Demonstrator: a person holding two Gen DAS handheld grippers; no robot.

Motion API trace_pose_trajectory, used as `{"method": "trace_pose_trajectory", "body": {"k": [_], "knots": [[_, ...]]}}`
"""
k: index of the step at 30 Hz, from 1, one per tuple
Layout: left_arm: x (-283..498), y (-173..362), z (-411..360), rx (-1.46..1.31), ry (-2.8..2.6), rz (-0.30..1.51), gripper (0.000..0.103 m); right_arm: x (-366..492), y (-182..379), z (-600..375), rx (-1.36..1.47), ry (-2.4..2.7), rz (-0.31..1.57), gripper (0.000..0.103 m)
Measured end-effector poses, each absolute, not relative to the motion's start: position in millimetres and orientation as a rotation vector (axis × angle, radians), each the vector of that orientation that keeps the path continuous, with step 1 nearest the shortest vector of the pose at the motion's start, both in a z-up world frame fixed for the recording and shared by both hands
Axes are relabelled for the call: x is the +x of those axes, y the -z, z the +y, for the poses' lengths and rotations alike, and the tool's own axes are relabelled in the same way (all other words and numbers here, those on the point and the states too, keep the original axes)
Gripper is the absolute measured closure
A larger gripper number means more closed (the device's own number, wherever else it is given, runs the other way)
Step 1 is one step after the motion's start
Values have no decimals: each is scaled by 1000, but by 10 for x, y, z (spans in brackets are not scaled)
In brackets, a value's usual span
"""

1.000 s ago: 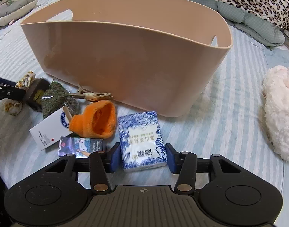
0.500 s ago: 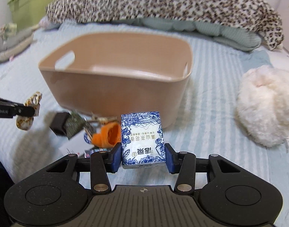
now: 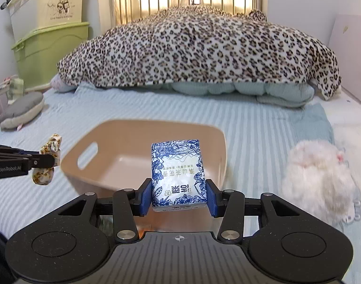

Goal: Organize objects
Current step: 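Carry both items over the basket and open both grippers to drop them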

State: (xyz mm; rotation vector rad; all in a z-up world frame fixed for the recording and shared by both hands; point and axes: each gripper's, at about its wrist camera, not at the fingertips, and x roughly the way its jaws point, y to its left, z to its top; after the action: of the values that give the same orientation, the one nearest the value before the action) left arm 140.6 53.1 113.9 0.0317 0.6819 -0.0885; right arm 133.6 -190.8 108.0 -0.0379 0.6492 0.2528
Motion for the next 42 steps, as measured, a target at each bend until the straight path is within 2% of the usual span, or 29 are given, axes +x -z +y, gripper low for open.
{"method": "trace_pose_trajectory", "body": {"k": [7,15,25,27,28,29,30,31,33,34,37,40,42], "knots": [[1831,-1069,319,69,65,686,92,1736,-1066,-1764,-57,-236,639,60],[2381,-505,162,130,37,830,92,2131,-706,-1618,-93,-214,725,60],[2532,-75,195,102,36,968,90,2284,-339,-1495,-169,-200,825,60],[2507,-114,205,97,36,963,85,2283,-296,-1464,-184,-196,829,60],[2485,-147,216,93,34,959,80,2277,-291,-1457,-186,-194,829,54],[2443,-193,226,84,32,949,61,2266,-294,-1457,-184,-189,829,51],[2389,-245,222,77,37,928,49,2258,-312,-1473,-174,-189,826,50],[2342,-301,223,75,44,905,46,2240,-334,-1493,-158,-192,820,47],[2243,-407,213,86,32,876,31,2187,-397,-1542,-126,-186,805,40],[2201,-458,203,90,26,859,30,2152,-437,-1569,-110,-182,795,33],[2056,-586,243,62,17,832,28,2001,-552,-1651,-69,-179,768,23],[1899,-684,297,14,13,821,25,1853,-646,-1696,-59,-175,760,15],[1764,-756,323,6,9,806,24,1729,-693,-1714,-64,-169,755,13]]}}
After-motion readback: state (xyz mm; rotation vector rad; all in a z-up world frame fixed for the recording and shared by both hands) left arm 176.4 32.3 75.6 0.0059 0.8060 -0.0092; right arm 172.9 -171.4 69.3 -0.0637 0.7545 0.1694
